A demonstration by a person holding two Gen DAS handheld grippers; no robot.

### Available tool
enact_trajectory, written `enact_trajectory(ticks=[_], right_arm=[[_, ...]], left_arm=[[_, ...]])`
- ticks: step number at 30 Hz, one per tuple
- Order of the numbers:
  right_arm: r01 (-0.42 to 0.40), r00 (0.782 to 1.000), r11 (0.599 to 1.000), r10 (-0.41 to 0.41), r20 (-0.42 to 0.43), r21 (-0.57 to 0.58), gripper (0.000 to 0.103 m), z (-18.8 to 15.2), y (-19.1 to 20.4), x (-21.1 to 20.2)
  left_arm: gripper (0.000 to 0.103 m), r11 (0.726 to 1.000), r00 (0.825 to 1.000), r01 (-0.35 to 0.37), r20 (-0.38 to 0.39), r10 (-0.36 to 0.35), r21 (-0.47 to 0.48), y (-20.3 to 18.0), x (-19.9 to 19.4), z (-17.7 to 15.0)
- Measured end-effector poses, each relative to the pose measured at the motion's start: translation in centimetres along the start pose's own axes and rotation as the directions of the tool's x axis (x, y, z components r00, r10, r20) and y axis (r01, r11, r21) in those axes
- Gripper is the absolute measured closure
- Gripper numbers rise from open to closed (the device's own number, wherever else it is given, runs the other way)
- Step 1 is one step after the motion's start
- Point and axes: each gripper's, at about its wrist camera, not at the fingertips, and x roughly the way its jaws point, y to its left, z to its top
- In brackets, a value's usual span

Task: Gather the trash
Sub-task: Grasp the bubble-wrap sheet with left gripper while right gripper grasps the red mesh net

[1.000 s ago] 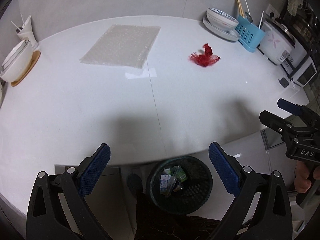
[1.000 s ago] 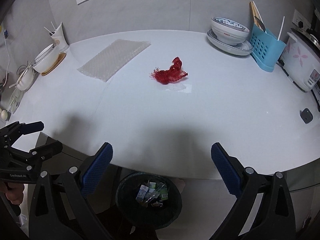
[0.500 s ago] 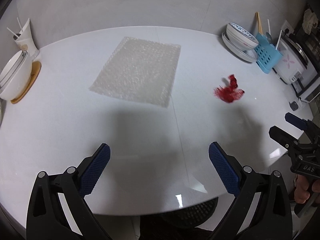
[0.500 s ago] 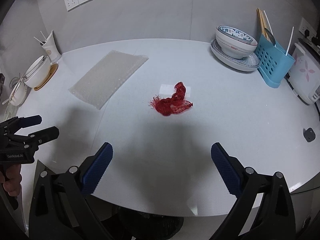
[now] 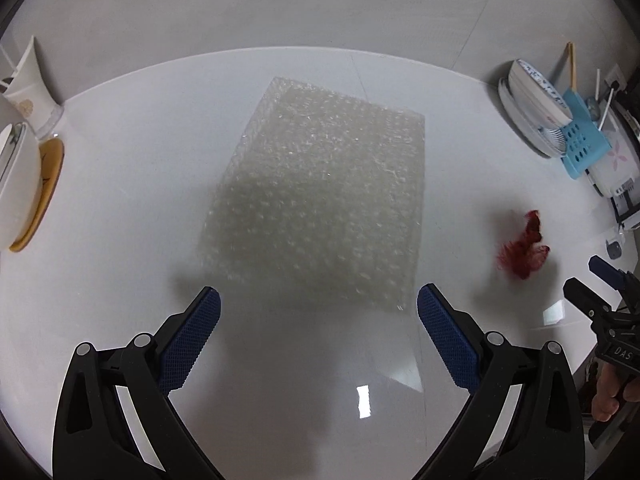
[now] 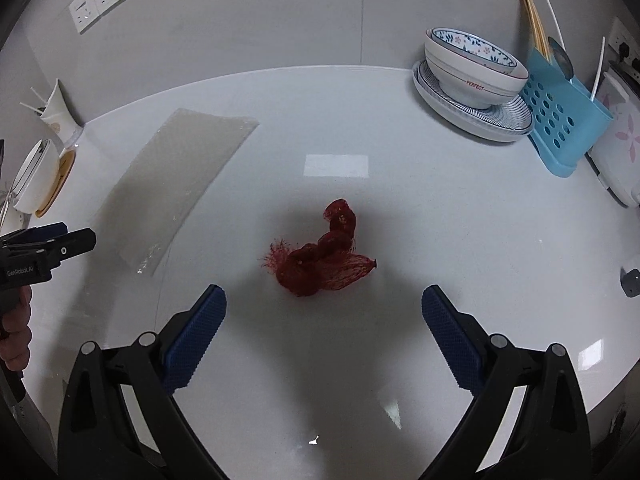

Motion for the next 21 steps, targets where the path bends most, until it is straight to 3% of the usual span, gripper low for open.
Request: enact_trajectory(ticks=[2,17,21], right_arm=[[0.005,1.0,1.0,-0.005,-0.021,0.025,0.012,0.8,-0.6,1.1],[0.041,0.981,0.98,-0.003,-0.193,0.193,0.035,3.3,-1.7,6.4],[0.047,0.977,0.979,-0.004,-0.212,0.196,0.047,3.2,-1.2,6.5]], left_arm=[[0.006,1.0,0.999,0.019,-0.035,-0.02,-0.019,0.5,1.1,1.0],[0.008,0.999,0.989,-0.039,-0.141,0.035,-0.026,1.4,7.3,5.2],[0.017,0.996,0.983,-0.092,-0.161,0.089,-0.012,0.7,7.7,5.7]])
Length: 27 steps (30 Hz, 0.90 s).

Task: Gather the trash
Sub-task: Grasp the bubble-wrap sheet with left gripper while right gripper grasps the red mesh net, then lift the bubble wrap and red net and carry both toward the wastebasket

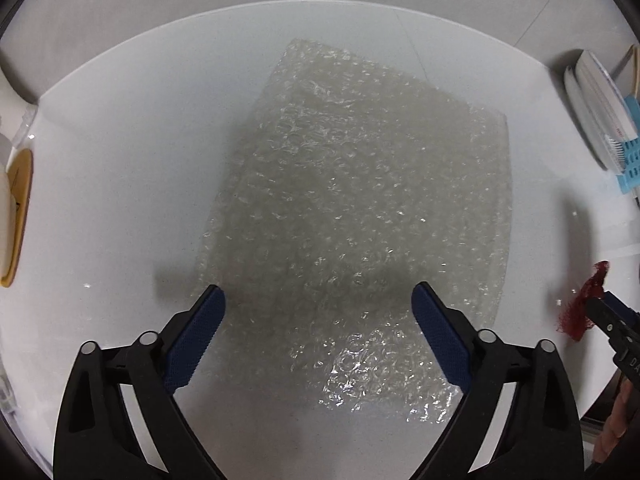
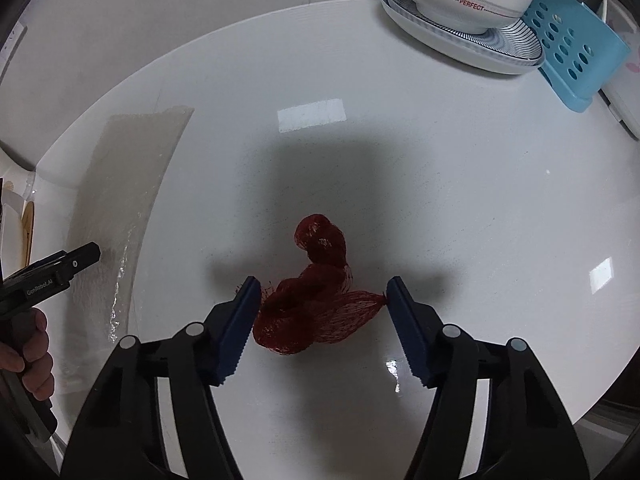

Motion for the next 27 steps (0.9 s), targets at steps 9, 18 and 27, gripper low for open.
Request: enact_trajectory(ticks=[9,18,27], right_arm=[[-0.026,0.997,0.999,0.027,-0.074,0.024,0.075,0.3,0.1,0.4],[-0.077,0.993,0.997,0.079,-0.083,0.032,0.099,0.3,-0.2,-0.5],[-0.094,0.994,0.995,0.095,-0.049,0.016,0.099,-0.9,-0.9,-2.7]], left_arm=[[0.065,0.999,0.997,-0.031,-0.071,0.029,-0.023,-1.1,-0.7,0.3],[0.095,0.996,0.997,0.079,-0.022,-0.08,-0.046,-1.0,-2.8,-0.5],[0.095,0.99,0.991,0.135,0.022,-0.134,-0.037,-1.3,-5.6,-1.2]])
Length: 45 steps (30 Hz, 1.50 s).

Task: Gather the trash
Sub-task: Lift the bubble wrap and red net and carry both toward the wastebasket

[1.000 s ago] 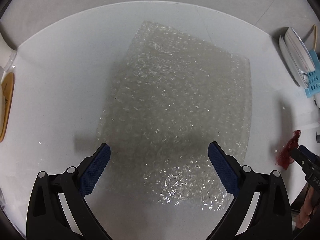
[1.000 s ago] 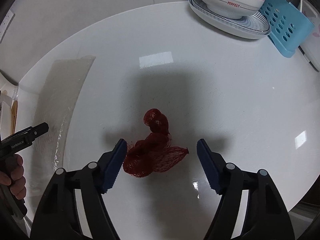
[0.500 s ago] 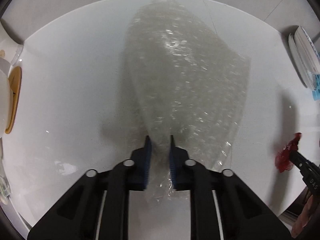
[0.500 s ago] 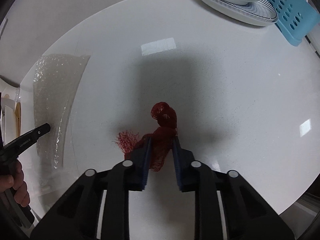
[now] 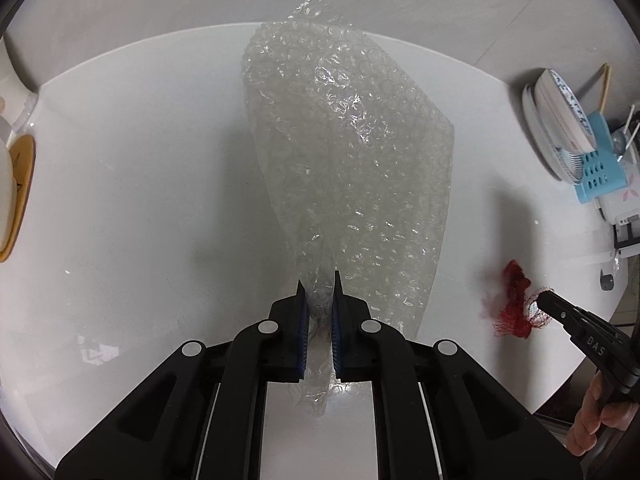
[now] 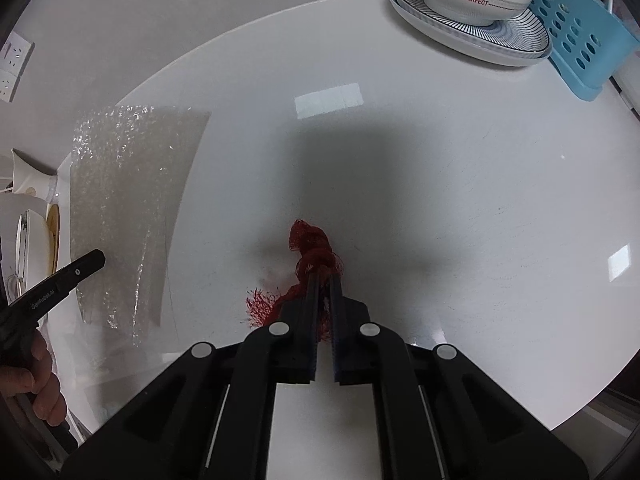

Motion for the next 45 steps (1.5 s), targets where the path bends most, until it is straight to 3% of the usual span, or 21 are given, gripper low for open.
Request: enact_trajectory(ticks=[23,45], right_arm=[[-0.003,0.995,0.998,0.01,0.096,-0.065,0.099,-1.7,-1.9,-5.0],[0.009,0.984,0.991,0.014,0.179,-0.13,0.099,-7.2,-1.0,-9.5]], left_arm=[[0.095,0.998,0.996,0.051,0.066,-0.053,0.028,-1.9,-5.7,-4.1],[0.095,0.997,0.992,0.061,0.106,-0.065,0.041,-2.8,-9.4,-10.4]])
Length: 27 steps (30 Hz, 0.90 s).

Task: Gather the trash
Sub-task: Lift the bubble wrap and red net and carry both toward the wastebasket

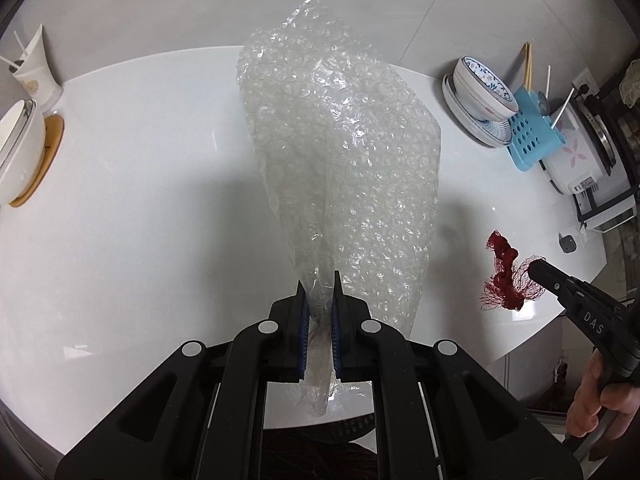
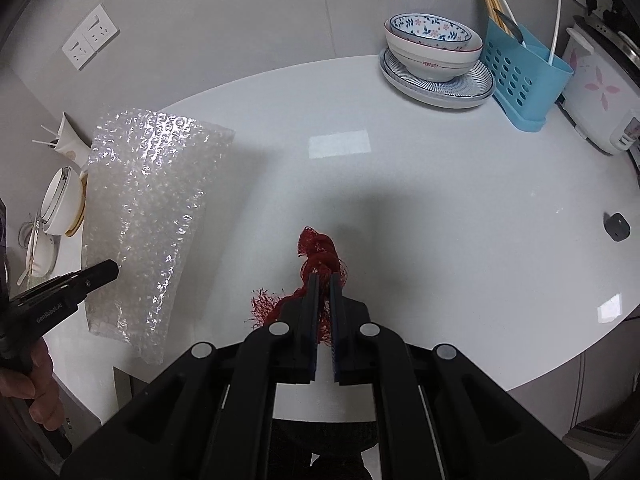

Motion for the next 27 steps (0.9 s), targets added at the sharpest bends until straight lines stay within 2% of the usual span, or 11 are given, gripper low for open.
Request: enact_trajectory(ticks=[13,27], right_arm=[[-0.024,0.999,0.999,0.026,0.044,-0.025,0.099,-4.7,-0.3,-3.8],[-0.013,0.999,0.995,0.016,0.033,-0.099,0.099,-11.3,-1.6,-6.0]], left_arm=[[0.095,1.0,1.0,0.002,0.019,-0.002,-0.001,-0.9,-2.3,-5.2],[0.095,0.999,0.999,0.033,0.032,-0.033,-0.002,-2.1,-3.9,-13.6]])
